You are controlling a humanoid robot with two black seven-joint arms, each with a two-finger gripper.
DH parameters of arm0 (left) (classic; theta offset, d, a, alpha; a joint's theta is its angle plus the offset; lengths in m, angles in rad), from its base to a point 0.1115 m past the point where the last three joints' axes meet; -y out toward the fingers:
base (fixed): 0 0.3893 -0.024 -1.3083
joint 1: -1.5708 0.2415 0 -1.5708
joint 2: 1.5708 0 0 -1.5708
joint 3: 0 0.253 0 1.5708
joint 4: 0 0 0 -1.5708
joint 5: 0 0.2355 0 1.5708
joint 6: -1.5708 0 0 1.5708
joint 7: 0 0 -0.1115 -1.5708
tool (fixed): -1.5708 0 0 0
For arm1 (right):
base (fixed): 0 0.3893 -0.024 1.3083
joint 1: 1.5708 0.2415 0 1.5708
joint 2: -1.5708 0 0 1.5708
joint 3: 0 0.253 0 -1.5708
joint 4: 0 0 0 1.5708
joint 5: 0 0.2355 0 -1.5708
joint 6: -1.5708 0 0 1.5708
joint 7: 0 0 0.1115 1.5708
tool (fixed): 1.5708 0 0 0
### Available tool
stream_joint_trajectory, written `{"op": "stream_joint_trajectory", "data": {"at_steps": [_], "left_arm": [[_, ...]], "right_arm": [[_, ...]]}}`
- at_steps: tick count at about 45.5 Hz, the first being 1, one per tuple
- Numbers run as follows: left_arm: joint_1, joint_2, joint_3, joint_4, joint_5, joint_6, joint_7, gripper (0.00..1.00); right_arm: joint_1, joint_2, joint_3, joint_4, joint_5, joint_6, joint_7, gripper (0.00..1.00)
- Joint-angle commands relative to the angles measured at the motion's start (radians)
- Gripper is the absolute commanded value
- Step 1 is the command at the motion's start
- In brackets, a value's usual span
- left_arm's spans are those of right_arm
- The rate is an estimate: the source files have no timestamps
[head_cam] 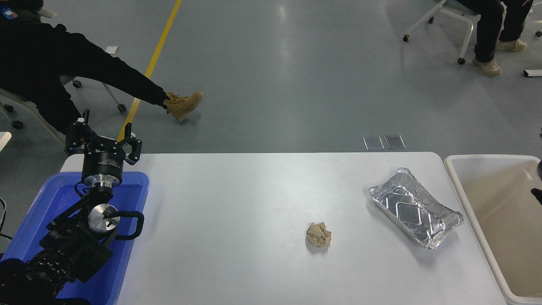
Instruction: Pick up paper cup place in dustbin
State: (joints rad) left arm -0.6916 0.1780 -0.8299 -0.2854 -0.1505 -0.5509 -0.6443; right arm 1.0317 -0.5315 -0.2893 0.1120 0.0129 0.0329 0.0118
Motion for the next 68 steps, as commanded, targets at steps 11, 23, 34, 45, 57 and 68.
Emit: {"op": "stream_joint_trajectory", "data": {"at_steps": [11,23,34,45,57,68], "left_arm": [[0.0,0.0,0.0,0.0,0.002,-0.001,0.0,0.99],[0.0,0.002,0.0,0.0,0.002,-0.001,0.0,0.99],[0.0,0.0,0.0,0.0,0.0,0.0,0.0,0.99],[0.001,0.0,0.0,0.0,0.0,0.0,0.0,0.99],[0.0,0.0,0.0,0.0,0.0,0.0,0.0,0.99],[0.0,0.0,0.0,0.0,0.0,0.0,0.0,0.99]], "right_arm": [[0.583,-0.311,-0.375,0.84,-0.454,0.019,-0.003,1.0],[1.024,-0.17,-0.827,1.239,-0.495,0.038,0.004,1.0],[1.226,-0.13,-0.869,1.433,-0.469,0.398,0.008,1.0],[1.262,-0.117,-0.841,1.509,-0.255,0.574,0.016,1.0],[1.263,-0.044,-0.852,1.548,-0.192,0.587,0.028,1.0],[1.259,0.1,-0.869,1.539,-0.195,0.564,0.027,1.0]]}}
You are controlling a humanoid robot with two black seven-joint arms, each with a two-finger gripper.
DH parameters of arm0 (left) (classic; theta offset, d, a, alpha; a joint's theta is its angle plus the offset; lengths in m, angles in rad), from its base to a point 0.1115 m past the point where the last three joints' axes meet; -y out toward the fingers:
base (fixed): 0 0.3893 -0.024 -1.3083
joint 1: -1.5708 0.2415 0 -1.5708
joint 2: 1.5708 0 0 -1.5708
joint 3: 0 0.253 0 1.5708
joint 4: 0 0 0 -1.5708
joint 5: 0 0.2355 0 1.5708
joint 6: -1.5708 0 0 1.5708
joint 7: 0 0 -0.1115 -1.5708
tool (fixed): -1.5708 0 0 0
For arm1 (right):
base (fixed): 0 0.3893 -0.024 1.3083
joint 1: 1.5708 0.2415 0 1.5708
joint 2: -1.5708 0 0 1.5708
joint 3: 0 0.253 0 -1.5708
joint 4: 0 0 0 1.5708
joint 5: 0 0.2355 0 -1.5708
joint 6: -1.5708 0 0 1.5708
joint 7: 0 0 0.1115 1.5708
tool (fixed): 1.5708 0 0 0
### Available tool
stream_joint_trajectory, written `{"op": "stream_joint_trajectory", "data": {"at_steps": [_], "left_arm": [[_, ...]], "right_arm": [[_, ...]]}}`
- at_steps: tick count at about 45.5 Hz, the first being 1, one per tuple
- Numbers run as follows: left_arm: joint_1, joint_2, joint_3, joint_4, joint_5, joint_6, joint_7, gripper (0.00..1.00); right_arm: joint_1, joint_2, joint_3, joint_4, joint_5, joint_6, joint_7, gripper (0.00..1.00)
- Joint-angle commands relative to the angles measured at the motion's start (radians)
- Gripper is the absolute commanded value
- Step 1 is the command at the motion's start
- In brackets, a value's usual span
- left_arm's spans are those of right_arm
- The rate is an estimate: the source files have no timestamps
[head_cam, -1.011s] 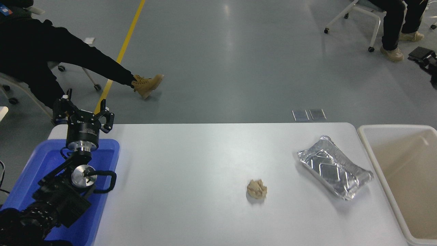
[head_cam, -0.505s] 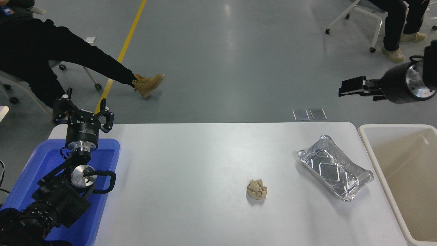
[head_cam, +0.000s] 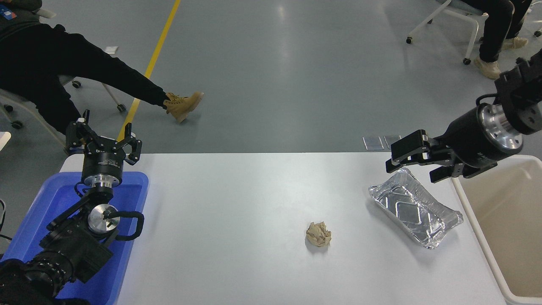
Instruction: Pick up paper cup place in dustbin
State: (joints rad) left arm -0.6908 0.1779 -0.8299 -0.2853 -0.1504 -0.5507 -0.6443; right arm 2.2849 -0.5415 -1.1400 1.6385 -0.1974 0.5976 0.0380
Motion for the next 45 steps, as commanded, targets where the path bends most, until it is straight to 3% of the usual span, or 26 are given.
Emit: {"op": "stream_joint_trajectory", "data": {"at_steps": [1,16,45], "left_arm": [[-0.001,0.0,0.0,0.0,0.0,0.0,0.0,0.99],[0.001,0.0,0.0,0.0,0.0,0.0,0.0,0.99],[-0.001,0.0,0.0,0.0,0.0,0.0,0.0,0.99]], "right_arm": [[0.004,0.12,-0.027,0.014,0.006,-0.007,-0.001,1.0],[-0.079,0.308,-0.139,-0.002,0.025,-0.209,-0.003,1.0],[-0.005,0.31,-0.193,0.032,0.035,-0.21,-0.001,1.0]]}}
